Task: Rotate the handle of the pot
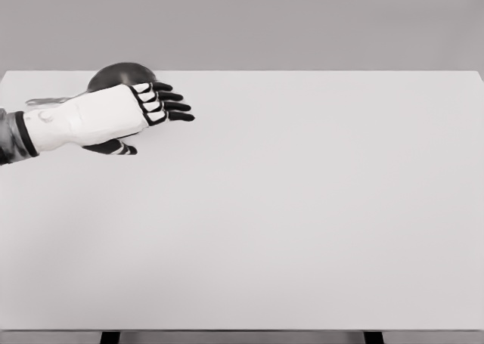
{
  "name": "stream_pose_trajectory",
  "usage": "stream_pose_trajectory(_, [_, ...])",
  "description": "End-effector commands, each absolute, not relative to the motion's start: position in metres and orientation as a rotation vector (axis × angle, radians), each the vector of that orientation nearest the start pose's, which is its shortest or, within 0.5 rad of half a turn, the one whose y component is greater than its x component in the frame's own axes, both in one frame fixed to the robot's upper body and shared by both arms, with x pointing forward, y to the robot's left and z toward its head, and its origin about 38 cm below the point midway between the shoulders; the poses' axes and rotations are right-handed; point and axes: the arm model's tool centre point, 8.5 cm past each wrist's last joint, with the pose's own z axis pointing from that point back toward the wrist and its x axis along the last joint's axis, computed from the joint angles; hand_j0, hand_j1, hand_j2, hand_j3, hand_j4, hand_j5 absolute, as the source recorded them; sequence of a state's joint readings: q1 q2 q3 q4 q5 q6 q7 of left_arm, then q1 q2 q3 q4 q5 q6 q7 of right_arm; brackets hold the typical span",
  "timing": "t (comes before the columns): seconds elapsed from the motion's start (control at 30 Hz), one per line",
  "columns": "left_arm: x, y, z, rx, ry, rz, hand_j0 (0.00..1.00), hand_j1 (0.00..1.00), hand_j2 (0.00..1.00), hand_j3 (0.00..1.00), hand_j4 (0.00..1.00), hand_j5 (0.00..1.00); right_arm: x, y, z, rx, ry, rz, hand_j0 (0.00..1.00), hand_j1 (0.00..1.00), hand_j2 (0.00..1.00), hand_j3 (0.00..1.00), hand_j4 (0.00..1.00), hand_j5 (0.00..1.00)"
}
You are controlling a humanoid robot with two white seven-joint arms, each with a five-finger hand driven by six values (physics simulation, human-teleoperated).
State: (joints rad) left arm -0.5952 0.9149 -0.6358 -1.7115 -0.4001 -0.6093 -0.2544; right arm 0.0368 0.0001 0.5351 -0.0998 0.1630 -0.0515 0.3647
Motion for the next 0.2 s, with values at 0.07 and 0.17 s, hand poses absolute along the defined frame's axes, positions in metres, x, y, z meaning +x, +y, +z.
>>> stream_pose_trajectory(0.07, [0.362,0.223,0.217,-0.247,2.191,2.657,1.0,1.0,1.0,1.0,1.0,1.0,-0.008,-0.227,-0.261,0.316,0.044,0.707,1.0,1.0,1.0,1.0,1.0,1.0])
stream_pose_trajectory(0.17, [0.359,0.22,0.209,-0.213,2.173,2.677,1.0,1.0,1.0,1.0,1.0,1.0,-0.008,-0.227,-0.261,0.316,0.044,0.707,1.0,1.0,1.0,1.0,1.0,1.0])
